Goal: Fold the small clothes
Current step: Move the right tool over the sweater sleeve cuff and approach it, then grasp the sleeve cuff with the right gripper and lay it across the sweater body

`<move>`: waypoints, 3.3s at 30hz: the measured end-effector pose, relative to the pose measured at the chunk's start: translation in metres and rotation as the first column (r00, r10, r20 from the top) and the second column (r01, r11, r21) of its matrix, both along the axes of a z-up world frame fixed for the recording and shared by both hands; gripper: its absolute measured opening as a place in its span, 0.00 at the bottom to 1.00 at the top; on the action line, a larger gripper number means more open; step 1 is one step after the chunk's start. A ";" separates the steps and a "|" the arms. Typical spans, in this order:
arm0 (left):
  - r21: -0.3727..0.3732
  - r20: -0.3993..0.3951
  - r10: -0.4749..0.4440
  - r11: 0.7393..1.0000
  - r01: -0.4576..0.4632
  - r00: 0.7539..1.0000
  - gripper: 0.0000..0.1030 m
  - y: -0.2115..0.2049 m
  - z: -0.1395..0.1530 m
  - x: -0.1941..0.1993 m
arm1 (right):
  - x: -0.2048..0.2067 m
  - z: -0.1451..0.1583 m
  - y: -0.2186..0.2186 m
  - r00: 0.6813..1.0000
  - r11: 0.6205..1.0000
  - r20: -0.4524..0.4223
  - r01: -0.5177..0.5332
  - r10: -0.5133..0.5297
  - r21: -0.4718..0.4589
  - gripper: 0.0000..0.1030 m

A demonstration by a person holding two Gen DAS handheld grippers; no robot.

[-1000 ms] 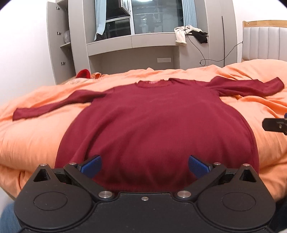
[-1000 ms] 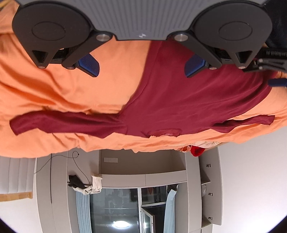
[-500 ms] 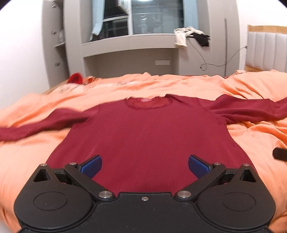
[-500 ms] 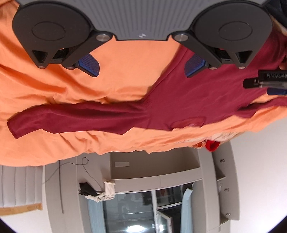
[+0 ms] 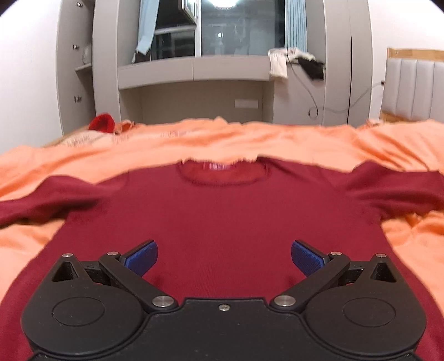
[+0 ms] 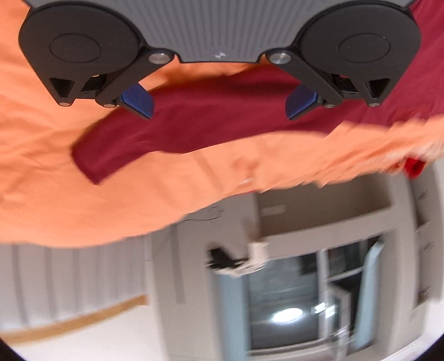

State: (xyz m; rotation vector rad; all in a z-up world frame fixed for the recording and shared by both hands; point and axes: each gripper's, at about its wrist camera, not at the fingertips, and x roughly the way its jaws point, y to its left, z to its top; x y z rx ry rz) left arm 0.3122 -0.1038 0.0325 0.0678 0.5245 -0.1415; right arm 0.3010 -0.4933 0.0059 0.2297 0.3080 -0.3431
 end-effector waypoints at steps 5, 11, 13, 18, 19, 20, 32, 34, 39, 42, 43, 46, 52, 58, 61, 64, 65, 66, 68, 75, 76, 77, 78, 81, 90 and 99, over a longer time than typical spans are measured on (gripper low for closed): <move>-0.057 -0.061 0.024 0.998 -0.028 0.998 0.99 0.010 -0.012 0.007 | 0.014 -0.020 -0.060 0.987 0.979 -0.024 0.162 -0.161 0.127 1.00; -0.063 -0.091 0.032 0.997 -0.038 0.995 1.00 0.014 -0.022 0.010 | 0.027 -0.040 -0.085 0.975 0.961 -0.064 0.220 -0.212 0.166 1.00; -0.050 -0.087 0.030 0.998 -0.034 0.996 1.00 0.013 -0.024 0.010 | 0.032 -0.042 -0.086 0.977 0.964 -0.067 0.211 -0.203 0.159 1.00; -0.037 -0.085 0.029 0.999 -0.032 0.996 1.00 0.010 -0.026 0.008 | 0.045 -0.051 -0.090 0.970 0.958 -0.054 0.243 -0.237 0.151 1.00; -0.033 -0.083 0.029 0.999 -0.032 0.996 1.00 0.010 -0.027 0.007 | 0.044 -0.051 -0.087 0.970 0.957 -0.042 0.244 -0.241 0.156 1.00; -0.028 -0.081 0.029 0.999 -0.031 0.996 1.00 0.009 -0.028 0.007 | 0.045 -0.052 -0.088 0.969 0.955 -0.026 0.246 -0.245 0.167 1.00; -0.013 -0.076 0.029 0.999 -0.030 0.997 1.00 0.007 -0.030 0.006 | 0.043 -0.052 -0.094 0.948 0.933 0.026 0.306 -0.316 0.192 0.65; -0.014 -0.076 0.029 0.999 -0.030 0.997 1.00 0.007 -0.030 0.006 | 0.041 -0.053 -0.096 0.946 0.928 0.025 0.312 -0.323 0.205 0.43; -0.013 -0.076 0.029 0.999 -0.030 0.997 1.00 0.006 -0.030 0.006 | 0.040 -0.053 -0.102 0.947 0.920 0.030 0.304 -0.321 0.248 0.20; -0.014 -0.076 0.029 0.999 -0.030 0.997 1.00 0.006 -0.030 0.006 | 0.039 -0.050 -0.100 0.949 0.924 0.042 0.295 -0.314 0.242 0.11; -0.014 -0.076 0.028 0.999 -0.030 0.997 1.00 0.006 -0.030 0.006 | 0.037 -0.049 -0.099 0.949 0.927 0.046 0.292 -0.311 0.236 0.09; -0.022 -0.075 0.027 0.999 -0.028 0.997 1.00 0.006 -0.029 0.006 | 0.037 -0.041 -0.092 0.952 0.938 0.062 0.284 -0.301 0.197 0.08; -0.095 -0.054 0.016 0.995 -0.021 0.998 0.99 0.016 -0.013 0.005 | 0.039 -0.013 -0.059 0.967 0.973 0.110 0.227 -0.229 0.031 0.07; -0.105 -0.008 0.053 0.993 -0.054 0.999 1.00 0.032 0.013 0.003 | 0.042 0.033 0.015 0.980 0.979 0.183 0.105 -0.072 -0.175 0.06; -0.128 0.003 0.092 0.988 -0.091 0.996 1.00 0.050 0.022 0.002 | 0.049 0.056 0.068 0.982 0.953 0.186 0.020 0.038 -0.301 0.06; -0.179 -0.025 0.148 0.972 -0.150 0.989 0.99 0.073 0.029 0.005 | 0.057 0.072 0.125 0.973 0.907 0.175 -0.066 0.151 -0.415 0.06; -0.198 -0.033 0.166 0.965 -0.169 0.986 0.99 0.081 0.030 0.005 | 0.061 0.075 0.144 0.968 0.887 0.163 -0.097 0.189 -0.451 0.06; -0.218 -0.038 0.184 0.958 -0.188 0.982 0.99 0.089 0.032 0.005 | 0.063 0.077 0.166 0.962 0.863 0.148 -0.130 0.229 -0.488 0.06; -0.247 -0.045 0.213 0.944 -0.217 0.976 0.99 0.105 0.036 0.005 | 0.069 0.077 0.203 0.947 0.818 0.110 -0.197 0.300 -0.541 0.06; -0.277 -0.055 0.282 0.917 -0.286 0.958 0.99 0.136 0.037 0.005 | 0.079 0.041 0.319 0.869 0.630 -0.093 -0.423 0.486 -0.651 0.06; -0.282 -0.060 0.291 0.913 -0.296 0.955 0.99 0.141 0.037 0.005 | 0.079 0.034 0.331 0.856 0.605 -0.125 -0.451 0.501 -0.656 0.06; -0.287 -0.063 0.298 0.909 -0.303 0.952 0.99 0.143 0.037 0.005 | 0.080 0.025 0.343 0.840 0.576 -0.163 -0.483 0.517 -0.660 0.06; -0.291 -0.066 0.305 0.905 -0.311 0.950 0.99 0.147 0.036 0.005 | 0.081 0.016 0.353 0.825 0.549 -0.199 -0.511 0.529 -0.662 0.06; -0.296 -0.074 0.322 0.897 -0.329 0.944 0.99 0.153 0.036 0.005 | 0.079 -0.006 0.374 0.785 0.485 -0.284 -0.578 0.551 -0.656 0.06; -0.282 -0.079 0.307 0.906 -0.317 0.948 0.99 0.149 0.034 0.005 | 0.060 -0.026 0.381 0.684 0.374 -0.403 -0.695 0.609 -0.615 0.39; -0.284 -0.088 0.289 0.910 -0.302 0.953 0.99 0.144 0.032 0.006 | 0.041 -0.009 0.357 0.584 0.407 -0.344 -0.787 0.735 -0.464 0.68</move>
